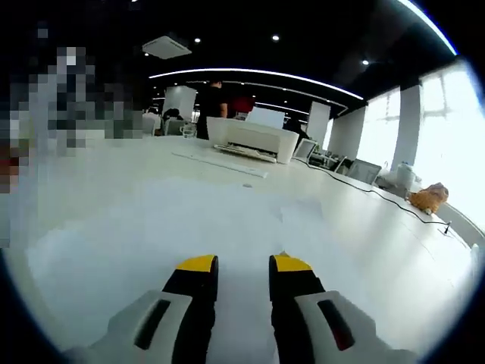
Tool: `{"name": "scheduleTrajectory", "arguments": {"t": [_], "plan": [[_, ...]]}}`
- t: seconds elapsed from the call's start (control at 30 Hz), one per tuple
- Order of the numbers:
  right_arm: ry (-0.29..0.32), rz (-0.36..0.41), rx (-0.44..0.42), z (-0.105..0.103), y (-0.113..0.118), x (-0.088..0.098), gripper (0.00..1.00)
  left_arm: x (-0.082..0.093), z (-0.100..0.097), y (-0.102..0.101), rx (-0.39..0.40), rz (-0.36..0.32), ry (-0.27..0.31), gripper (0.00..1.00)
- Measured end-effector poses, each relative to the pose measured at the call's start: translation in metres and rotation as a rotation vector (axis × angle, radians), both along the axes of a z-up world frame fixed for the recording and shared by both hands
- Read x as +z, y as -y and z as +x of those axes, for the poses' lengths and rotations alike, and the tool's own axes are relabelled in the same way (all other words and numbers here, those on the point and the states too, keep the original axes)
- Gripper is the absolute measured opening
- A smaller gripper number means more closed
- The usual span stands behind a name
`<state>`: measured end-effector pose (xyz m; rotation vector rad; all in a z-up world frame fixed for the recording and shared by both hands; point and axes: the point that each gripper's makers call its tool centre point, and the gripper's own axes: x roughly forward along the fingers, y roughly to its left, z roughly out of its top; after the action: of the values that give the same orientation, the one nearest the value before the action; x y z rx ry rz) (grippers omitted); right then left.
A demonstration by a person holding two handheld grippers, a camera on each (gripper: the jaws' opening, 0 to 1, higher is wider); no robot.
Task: Organize the stack of printing papers by aligning and flattening the scattered papers on the table
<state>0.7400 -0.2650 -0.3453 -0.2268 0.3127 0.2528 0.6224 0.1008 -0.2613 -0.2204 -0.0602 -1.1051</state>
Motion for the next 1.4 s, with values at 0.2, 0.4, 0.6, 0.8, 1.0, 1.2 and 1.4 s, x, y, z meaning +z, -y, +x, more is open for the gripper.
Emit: {"name": "scheduleTrajectory", "arguments": {"t": [0.2,0.4,0.6,0.8,1.0,1.2,1.4], "plan": [[-0.014,0.069,0.018,-0.003,0.001,0.009,0.30,0.000,0.000,-0.001,-0.002,-0.003,-0.002,0.06],[-0.034,0.071,0.046,0.008,0.011,0.020,0.38,0.000,0.001,-0.001,0.000,-0.001,-0.003,0.06],[-0.073,0.040,0.099,0.029,0.008,0.023,0.45,0.000,0.002,-0.001,0.003,-0.003,-0.008,0.06],[-0.102,0.006,0.149,0.049,0.000,0.019,0.51,-0.001,0.001,0.000,0.003,0.003,-0.010,0.06],[-0.116,-0.001,0.183,0.071,-0.003,0.015,0.56,-0.001,0.002,-0.001,0.003,0.000,-0.013,0.06],[-0.131,-0.008,0.212,0.086,-0.010,0.009,0.58,-0.001,0.002,0.000,0.001,0.000,-0.015,0.06],[-0.143,0.004,0.207,0.103,-0.009,0.004,0.59,-0.001,0.002,-0.001,-0.002,-0.005,-0.016,0.06]]}}
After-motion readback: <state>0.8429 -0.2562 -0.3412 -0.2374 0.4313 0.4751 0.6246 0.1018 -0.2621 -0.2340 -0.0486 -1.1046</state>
